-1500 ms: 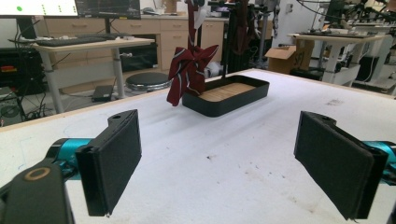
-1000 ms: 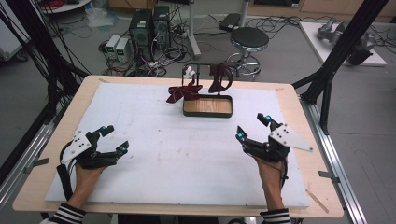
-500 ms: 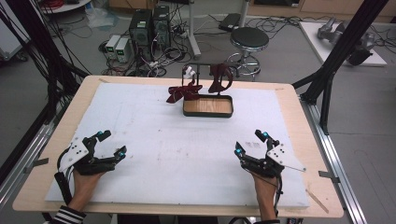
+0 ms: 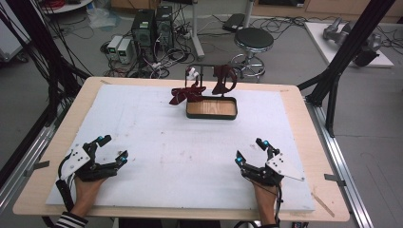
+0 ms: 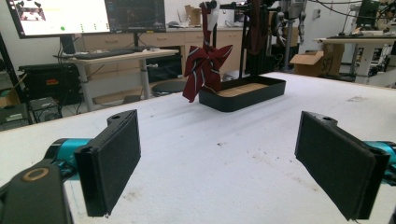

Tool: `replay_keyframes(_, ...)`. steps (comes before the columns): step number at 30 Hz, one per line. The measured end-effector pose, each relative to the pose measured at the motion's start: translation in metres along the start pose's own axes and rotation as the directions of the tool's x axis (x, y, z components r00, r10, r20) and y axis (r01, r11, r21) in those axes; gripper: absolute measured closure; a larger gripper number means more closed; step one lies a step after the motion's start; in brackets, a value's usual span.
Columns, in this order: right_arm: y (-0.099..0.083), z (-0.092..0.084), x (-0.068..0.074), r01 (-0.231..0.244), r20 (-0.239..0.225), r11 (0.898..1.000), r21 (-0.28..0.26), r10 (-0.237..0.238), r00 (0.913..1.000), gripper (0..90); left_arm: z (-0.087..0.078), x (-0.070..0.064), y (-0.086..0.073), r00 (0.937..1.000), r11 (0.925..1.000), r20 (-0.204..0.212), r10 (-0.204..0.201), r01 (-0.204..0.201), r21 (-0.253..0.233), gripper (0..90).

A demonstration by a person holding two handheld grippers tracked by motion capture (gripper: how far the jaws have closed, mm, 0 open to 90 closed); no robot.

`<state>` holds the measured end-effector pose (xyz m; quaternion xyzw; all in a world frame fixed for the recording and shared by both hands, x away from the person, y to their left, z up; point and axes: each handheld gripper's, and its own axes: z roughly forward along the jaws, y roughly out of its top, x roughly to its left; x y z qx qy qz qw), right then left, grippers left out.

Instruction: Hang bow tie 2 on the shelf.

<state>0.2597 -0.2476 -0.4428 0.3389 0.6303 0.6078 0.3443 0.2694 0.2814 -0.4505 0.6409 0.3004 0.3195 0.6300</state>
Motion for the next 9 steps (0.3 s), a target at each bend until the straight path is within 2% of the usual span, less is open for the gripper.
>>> replay_keyframes(9,-0.0027,-0.0002,0.0021,0.015,-0.001,1.0,0.009,-0.015,0.9999,15.9,-0.0021,0.0026,-0.0015,0.9998,0.9998,-0.012,-0.014,0.014,-0.012,14.6)
